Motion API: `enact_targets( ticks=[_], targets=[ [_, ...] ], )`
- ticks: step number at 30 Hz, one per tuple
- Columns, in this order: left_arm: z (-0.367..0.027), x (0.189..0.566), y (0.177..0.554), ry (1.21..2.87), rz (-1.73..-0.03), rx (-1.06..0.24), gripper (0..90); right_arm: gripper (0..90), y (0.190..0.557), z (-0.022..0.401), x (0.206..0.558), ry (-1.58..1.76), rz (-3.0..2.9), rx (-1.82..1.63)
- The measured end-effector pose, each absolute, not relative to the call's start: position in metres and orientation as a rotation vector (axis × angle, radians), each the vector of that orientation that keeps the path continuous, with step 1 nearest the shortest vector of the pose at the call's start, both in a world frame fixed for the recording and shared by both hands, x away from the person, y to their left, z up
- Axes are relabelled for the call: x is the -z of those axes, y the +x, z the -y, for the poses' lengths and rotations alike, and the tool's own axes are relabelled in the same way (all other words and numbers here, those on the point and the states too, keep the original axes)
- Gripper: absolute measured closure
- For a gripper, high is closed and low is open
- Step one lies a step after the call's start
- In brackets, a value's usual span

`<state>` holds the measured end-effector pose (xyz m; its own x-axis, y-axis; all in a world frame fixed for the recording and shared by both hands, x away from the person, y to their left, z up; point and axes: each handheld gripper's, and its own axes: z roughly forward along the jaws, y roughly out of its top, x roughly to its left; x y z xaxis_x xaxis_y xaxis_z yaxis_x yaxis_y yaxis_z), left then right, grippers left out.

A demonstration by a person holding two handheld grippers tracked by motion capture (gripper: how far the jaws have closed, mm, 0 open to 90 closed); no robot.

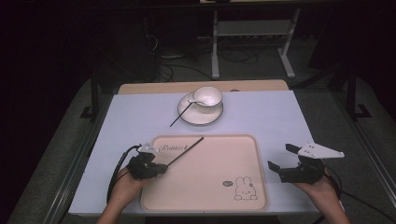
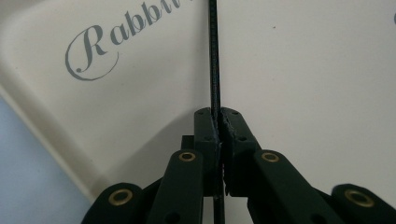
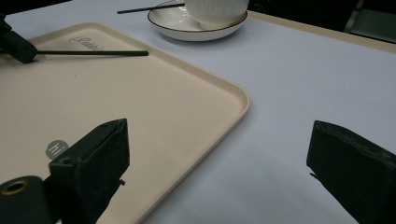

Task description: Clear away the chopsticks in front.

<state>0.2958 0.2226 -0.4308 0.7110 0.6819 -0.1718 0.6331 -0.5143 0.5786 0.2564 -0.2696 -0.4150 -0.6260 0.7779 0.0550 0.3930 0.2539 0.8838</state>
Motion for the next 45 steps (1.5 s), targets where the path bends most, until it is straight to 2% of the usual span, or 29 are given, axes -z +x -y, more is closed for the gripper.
enact_targets(
  ticks=[8, 12, 17, 20, 23, 27, 40, 42, 45],
  targets=[
    [-0.224, 0.428, 0.297, 2.286, -0.987, -0.111, 73.0, 5.2, 0.256, 0.270, 0.415, 1.063, -2.139, -1.328],
    [-0.221, 0.416, 0.308, 2.288, -0.944, -0.155, 57.5, 5.2, 0.257, 0.269, 0.416, 1.071, -2.142, -1.322],
    [-0.218, 0.407, 0.330, 2.260, -0.940, -0.129, 34.9, 5.2, 0.258, 0.270, 0.416, 1.079, -2.137, -1.317],
    [-0.213, 0.404, 0.346, 2.271, -0.947, -0.148, 24.0, 5.2, 0.257, 0.271, 0.416, 1.082, -2.131, -1.317],
    [-0.209, 0.399, 0.364, 2.253, -0.945, -0.152, 17.1, 5.2, 0.258, 0.272, 0.416, 1.088, -2.130, -1.316],
    [-0.205, 0.393, 0.382, 2.248, -0.936, -0.157, 13.8, 5.2, 0.258, 0.272, 0.416, 1.086, -2.130, -1.318],
    [-0.173, 0.381, 0.449, 2.301, -0.908, -0.219, 14.2, 5.2, 0.258, 0.273, 0.416, 1.084, -2.134, -1.326],
    [-0.168, 0.382, 0.460, 2.303, -0.912, -0.227, 18.3, 5.2, 0.257, 0.273, 0.416, 1.084, -2.134, -1.330],
    [-0.162, 0.382, 0.474, 2.278, -0.926, -0.234, 30.7, 5.2, 0.258, 0.274, 0.416, 1.082, -2.132, -1.336]
  ],
)
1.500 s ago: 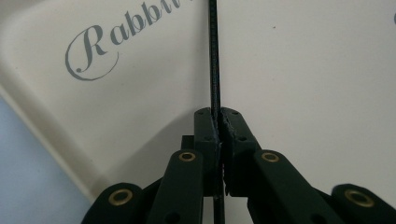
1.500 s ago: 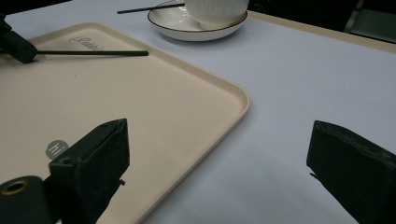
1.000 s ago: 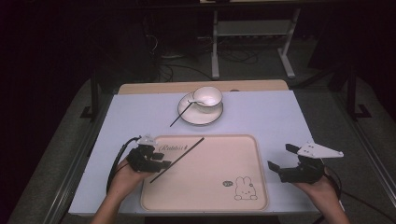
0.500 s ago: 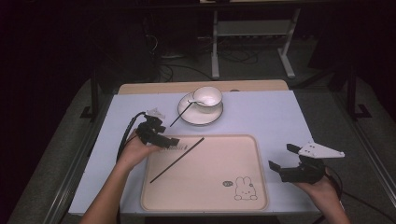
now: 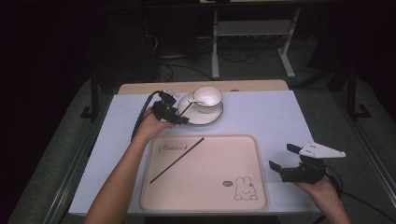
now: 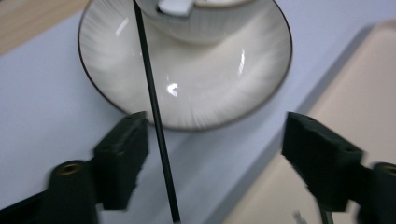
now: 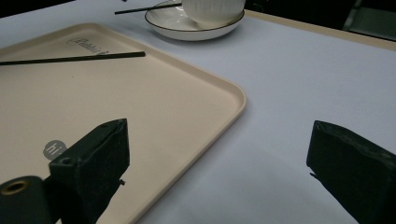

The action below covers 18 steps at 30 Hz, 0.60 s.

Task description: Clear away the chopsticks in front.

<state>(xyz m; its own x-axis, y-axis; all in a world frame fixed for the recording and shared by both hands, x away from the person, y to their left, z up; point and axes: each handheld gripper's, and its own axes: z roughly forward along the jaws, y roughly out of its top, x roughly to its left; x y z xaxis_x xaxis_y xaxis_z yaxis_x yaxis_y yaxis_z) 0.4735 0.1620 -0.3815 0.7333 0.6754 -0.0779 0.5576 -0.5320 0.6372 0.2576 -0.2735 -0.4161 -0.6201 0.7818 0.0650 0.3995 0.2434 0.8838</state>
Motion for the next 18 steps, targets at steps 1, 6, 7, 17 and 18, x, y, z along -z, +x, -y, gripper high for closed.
enact_targets(
  ticks=[1, 6, 7, 17, 18],
  targets=[
    [-0.160, 0.382, 0.478, 2.277, -0.939, -0.245, 32.5, 5.2, 0.258, 0.274, 0.416, 1.082, -2.132, -1.337],
    [-0.149, 0.391, 0.500, 2.289, -0.974, -0.308, 49.5, 5.2, 0.258, 0.274, 0.416, 1.080, -2.134, -1.342],
    [-0.147, 0.394, 0.505, 2.293, -0.984, -0.322, 52.0, 5.2, 0.258, 0.274, 0.417, 1.079, -2.135, -1.342],
    [-0.141, 0.420, 0.519, 2.271, -1.063, -0.342, 71.1, 5.3, 0.258, 0.276, 0.416, 1.076, -2.135, -1.349],
    [-0.140, 0.422, 0.520, 2.272, -1.064, -0.339, 71.9, 5.3, 0.258, 0.276, 0.416, 1.076, -2.134, -1.351]
  ],
)
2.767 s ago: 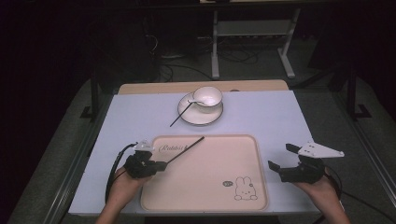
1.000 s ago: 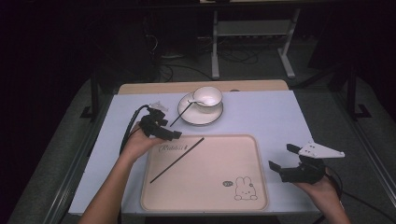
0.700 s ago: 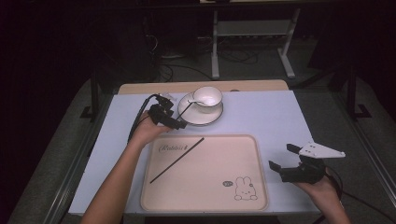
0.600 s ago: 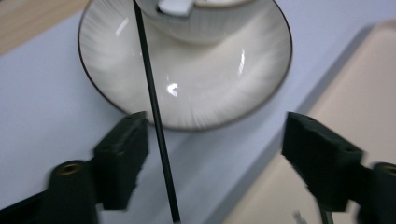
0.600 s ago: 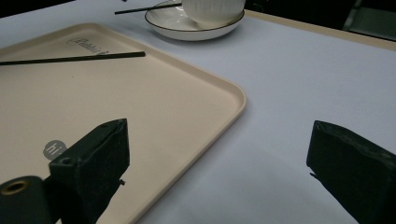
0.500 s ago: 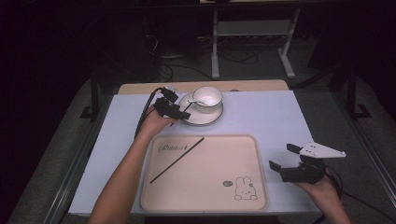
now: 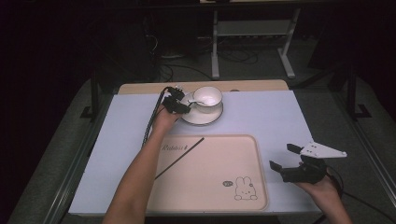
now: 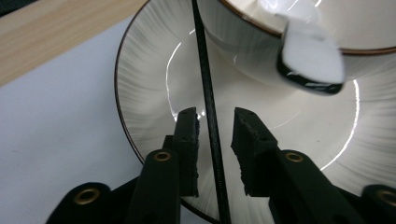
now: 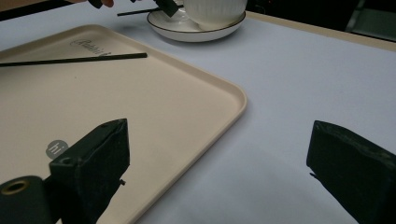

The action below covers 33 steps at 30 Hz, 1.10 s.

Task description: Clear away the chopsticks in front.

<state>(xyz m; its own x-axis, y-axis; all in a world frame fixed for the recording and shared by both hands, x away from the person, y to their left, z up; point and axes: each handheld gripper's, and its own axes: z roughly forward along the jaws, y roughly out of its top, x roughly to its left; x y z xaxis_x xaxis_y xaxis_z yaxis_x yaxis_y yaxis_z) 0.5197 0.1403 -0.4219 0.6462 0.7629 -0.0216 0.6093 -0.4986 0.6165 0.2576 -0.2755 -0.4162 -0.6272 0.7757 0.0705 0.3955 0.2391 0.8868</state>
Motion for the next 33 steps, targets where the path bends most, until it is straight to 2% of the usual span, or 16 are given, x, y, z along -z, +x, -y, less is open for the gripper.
enact_targets(
  ticks=[10, 22, 33],
  targets=[
    [-0.143, 0.424, 0.521, 2.232, -1.107, -0.334, 84.2, 5.5, 0.257, 0.275, 0.416, 1.072, -2.134, -1.351],
    [-0.163, 0.408, 0.521, 2.176, -1.159, -0.346, 85.3, 5.5, 0.257, 0.275, 0.416, 1.070, -2.136, -1.352],
    [-0.199, 0.385, 0.491, 2.132, -1.190, -0.320, 85.6, 5.5, 0.257, 0.274, 0.416, 1.070, -2.137, -1.346]
  ],
)
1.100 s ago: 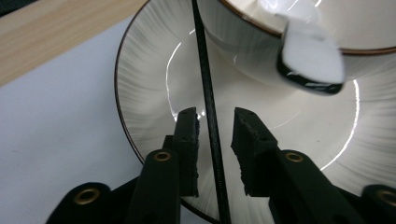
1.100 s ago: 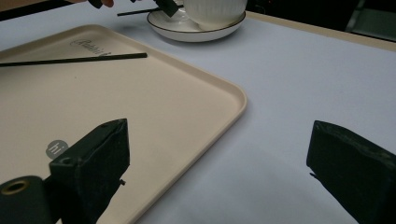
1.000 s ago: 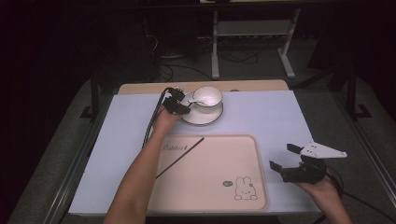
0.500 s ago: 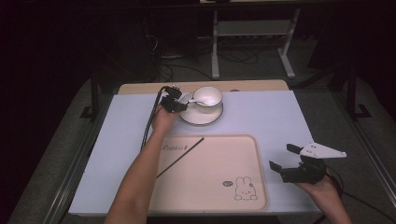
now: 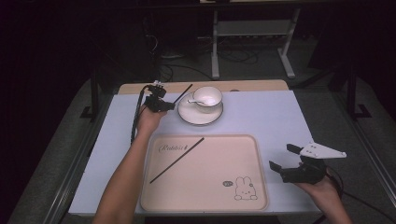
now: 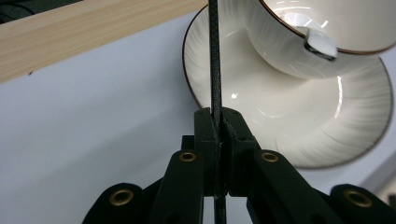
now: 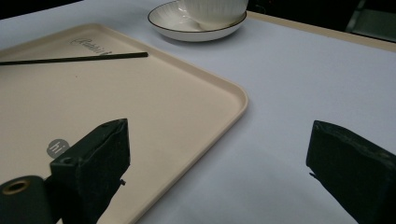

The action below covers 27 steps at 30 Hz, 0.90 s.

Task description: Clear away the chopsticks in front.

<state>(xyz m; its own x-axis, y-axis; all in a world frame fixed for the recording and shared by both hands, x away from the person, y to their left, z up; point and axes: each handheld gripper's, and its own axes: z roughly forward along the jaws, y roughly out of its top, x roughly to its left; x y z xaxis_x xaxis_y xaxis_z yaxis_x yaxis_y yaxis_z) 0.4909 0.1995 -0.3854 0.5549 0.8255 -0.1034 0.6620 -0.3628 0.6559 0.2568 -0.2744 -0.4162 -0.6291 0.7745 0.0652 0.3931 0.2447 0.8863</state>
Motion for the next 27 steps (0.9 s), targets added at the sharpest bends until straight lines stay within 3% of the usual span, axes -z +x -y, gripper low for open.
enact_targets(
  ticks=[15, 27],
  targets=[
    [-0.234, 0.385, 0.410, 2.153, -1.176, -0.255, 85.6, 5.5, 0.256, 0.270, 0.415, 1.057, -2.140, -1.336],
    [-0.229, 0.399, 0.354, 2.167, -1.138, -0.185, 85.6, 5.5, 0.256, 0.268, 0.416, 1.052, -2.151, -1.329]
  ],
)
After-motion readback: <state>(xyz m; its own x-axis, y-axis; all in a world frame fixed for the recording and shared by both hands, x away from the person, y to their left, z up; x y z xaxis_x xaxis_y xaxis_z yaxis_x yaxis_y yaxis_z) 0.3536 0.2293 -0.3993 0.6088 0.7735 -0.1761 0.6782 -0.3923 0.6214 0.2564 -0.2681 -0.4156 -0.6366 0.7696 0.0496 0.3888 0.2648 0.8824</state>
